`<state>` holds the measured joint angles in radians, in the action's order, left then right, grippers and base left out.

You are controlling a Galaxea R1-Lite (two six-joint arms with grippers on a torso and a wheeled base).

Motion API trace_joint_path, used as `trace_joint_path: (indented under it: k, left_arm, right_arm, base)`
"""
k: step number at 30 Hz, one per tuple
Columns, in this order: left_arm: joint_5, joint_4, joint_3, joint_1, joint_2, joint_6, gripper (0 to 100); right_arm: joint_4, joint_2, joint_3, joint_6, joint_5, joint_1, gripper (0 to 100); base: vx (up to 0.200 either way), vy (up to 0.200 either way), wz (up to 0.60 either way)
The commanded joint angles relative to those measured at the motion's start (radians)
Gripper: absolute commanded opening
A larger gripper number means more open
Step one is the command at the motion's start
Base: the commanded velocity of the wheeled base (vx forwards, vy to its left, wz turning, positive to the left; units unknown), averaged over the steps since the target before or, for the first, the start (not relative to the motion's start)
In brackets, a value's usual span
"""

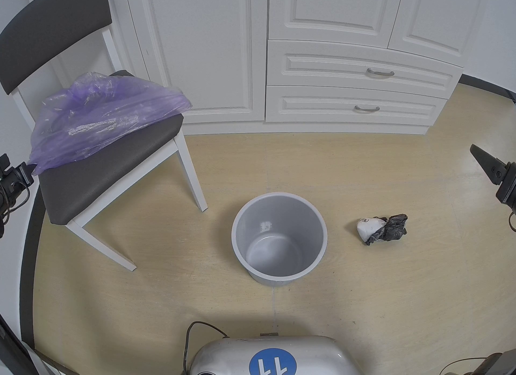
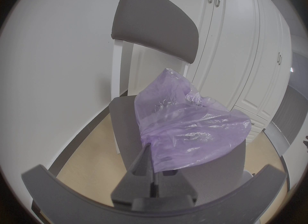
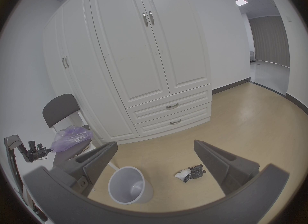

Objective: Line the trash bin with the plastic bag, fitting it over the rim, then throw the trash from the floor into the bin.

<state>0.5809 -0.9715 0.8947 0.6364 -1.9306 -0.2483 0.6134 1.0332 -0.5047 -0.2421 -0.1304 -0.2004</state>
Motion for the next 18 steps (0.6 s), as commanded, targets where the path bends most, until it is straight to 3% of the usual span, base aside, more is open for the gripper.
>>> trace_joint_path:
  k: [1, 9, 14, 18]
  left_arm:
    - [0.011, -0.029, -0.042, 0.0, 0.022, -0.009, 0]
    - [0.085, -0.246, -0.257, 0.0, 0.127, -0.026, 0]
    - [0.065, -0.25, -0.356, -0.067, 0.243, -0.003, 0]
    - [0.005, -0.25, -0.387, -0.153, 0.312, 0.0, 0]
  right_arm:
    - [0.003, -0.002, 0.0, 0.0, 0.0, -0.001, 100]
    - [-0.001, -0.033, -0.003, 0.004, -0.003, -0.014, 100]
    - [0.002, -0.01, -0.002, 0.007, -0.017, -0.013, 100]
    - [-0.001, -0.018, -0.002, 0.009, -0.018, -0.013, 100]
  base:
    - [0.0, 0.0, 0.0]
    - [0.0, 0.0, 0.0]
    - [0.0, 0.0, 0.0]
    - [0.0, 0.0, 0.0]
